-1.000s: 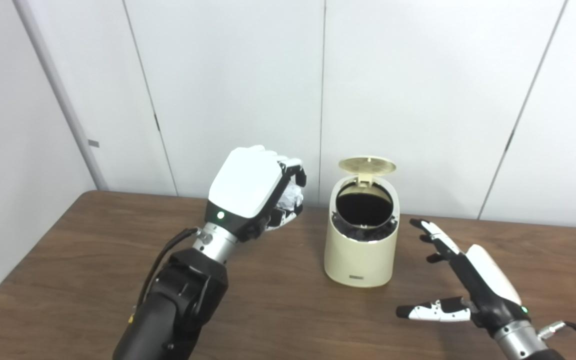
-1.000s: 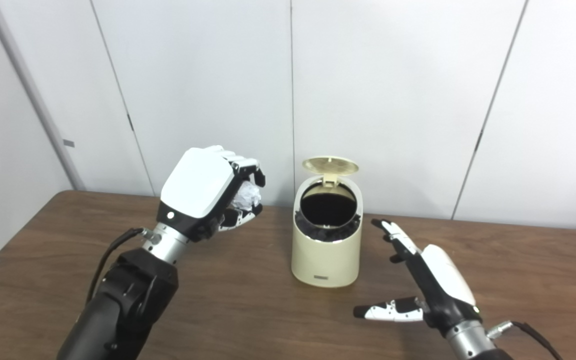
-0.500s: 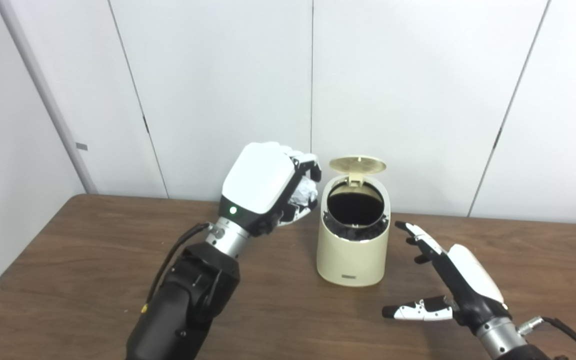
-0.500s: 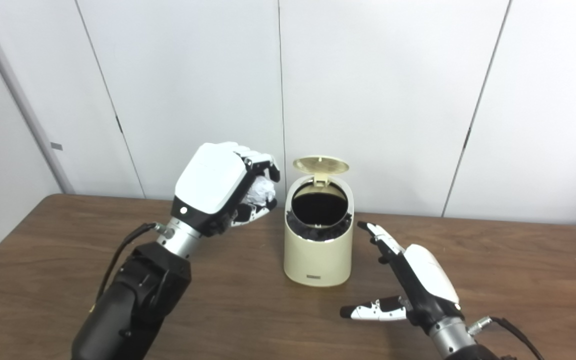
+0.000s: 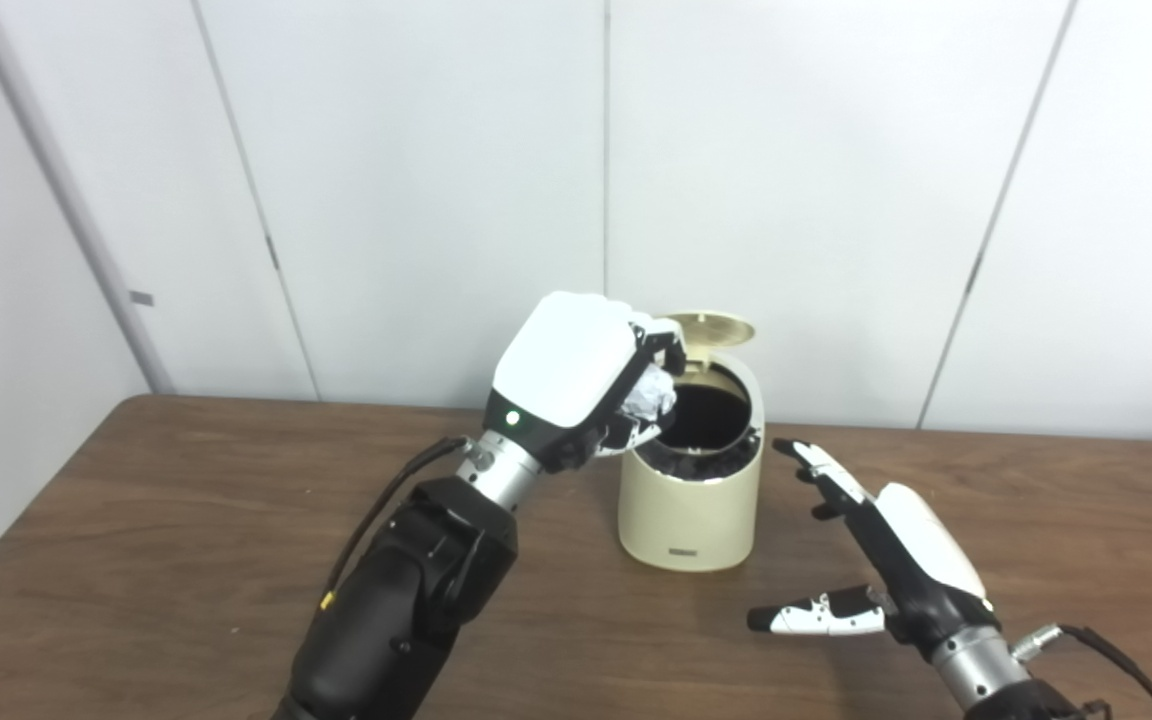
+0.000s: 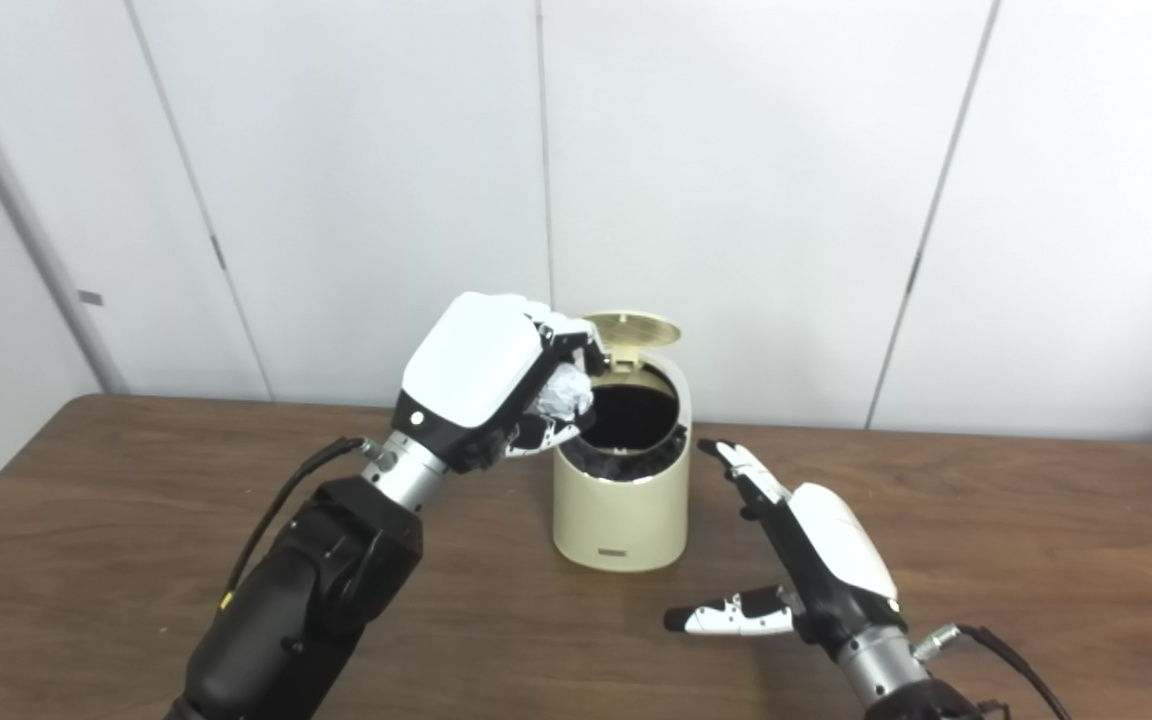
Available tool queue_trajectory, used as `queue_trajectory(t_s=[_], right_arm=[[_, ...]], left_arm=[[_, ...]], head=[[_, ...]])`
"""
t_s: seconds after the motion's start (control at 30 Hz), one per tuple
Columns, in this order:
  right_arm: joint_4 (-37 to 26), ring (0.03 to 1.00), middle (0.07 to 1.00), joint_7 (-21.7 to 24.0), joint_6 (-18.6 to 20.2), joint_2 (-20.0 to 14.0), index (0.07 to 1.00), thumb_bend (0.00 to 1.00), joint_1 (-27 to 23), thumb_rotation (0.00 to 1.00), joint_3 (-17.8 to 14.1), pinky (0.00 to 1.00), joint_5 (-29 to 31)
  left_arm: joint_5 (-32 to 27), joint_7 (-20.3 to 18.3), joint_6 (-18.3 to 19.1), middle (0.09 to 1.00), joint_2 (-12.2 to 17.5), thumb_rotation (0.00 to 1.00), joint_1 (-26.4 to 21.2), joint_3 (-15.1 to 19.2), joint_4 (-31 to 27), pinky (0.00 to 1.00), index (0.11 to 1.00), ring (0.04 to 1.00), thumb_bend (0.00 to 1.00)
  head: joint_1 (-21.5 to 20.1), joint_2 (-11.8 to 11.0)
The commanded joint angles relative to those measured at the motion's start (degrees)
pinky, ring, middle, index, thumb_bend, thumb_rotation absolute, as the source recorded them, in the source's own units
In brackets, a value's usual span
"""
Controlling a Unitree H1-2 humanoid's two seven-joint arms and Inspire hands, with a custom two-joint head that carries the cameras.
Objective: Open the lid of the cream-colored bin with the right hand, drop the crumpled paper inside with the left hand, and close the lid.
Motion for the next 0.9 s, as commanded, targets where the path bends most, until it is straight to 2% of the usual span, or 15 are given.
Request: queue_trajectory(t_s=[0.0,0.07,0.3,0.37,0.47,0.57,0.87], right_arm=[[-2.54,0.886,0.959,-1.12,0.07,0.12,0.924,0.80,-2.07,0.27,-0.59,0.73,-0.09],[-2.64,0.890,0.963,-1.03,0.13,0.04,0.927,0.79,-2.02,0.28,-0.62,0.74,0.00],[-2.99,0.894,0.965,-1.22,0.14,-0.08,0.928,0.78,-1.77,0.29,-0.74,0.75,-0.05],[-3.10,0.887,0.960,-1.45,0.11,0.01,0.924,0.79,-1.69,0.29,-0.68,0.74,-0.47],[-3.60,0.888,0.964,-1.13,0.73,0.22,0.927,0.79,-1.44,0.30,-0.70,0.74,-0.63],[-4.02,0.887,0.966,-0.99,0.88,0.24,0.929,0.79,-1.16,0.30,-0.70,0.73,-0.40],[-4.70,0.887,0.964,-0.92,1.39,0.05,0.924,0.79,-0.77,0.28,-0.56,0.74,-0.62]], left_arm=[[-0.51,1.63,0.27,0.428,-0.40,0.00,-3.78,0.06,0.30,0.55,0.524,0.519,0.52],[-0.65,2.02,0.19,0.428,-0.69,0.00,-4.29,-0.26,1.43,0.60,0.525,0.527,0.52],[-0.76,4.64,-1.01,0.418,-1.54,0.00,-6.73,-1.81,6.92,0.58,0.526,0.523,0.52],[-0.59,5.42,-0.97,0.463,-1.71,0.00,-7.54,-2.37,8.70,0.58,0.492,0.515,0.53],[-1.16,5.89,-0.90,0.474,-1.88,0.00,-8.52,-2.98,10.98,0.57,0.485,0.511,0.53],[-1.51,6.83,-0.87,0.425,-1.93,0.00,-9.39,-3.52,13.58,0.60,0.523,0.524,0.52],[1.04,9.82,0.60,0.429,-1.22,0.00,-11.39,-6.12,18.96,0.63,0.530,0.538,0.52]], head=[[-0.28,0.06],[-0.45,0.03],[-0.76,-0.10],[-0.91,-0.07],[-1.09,-0.06],[-1.28,-0.02],[-1.29,0.13]])
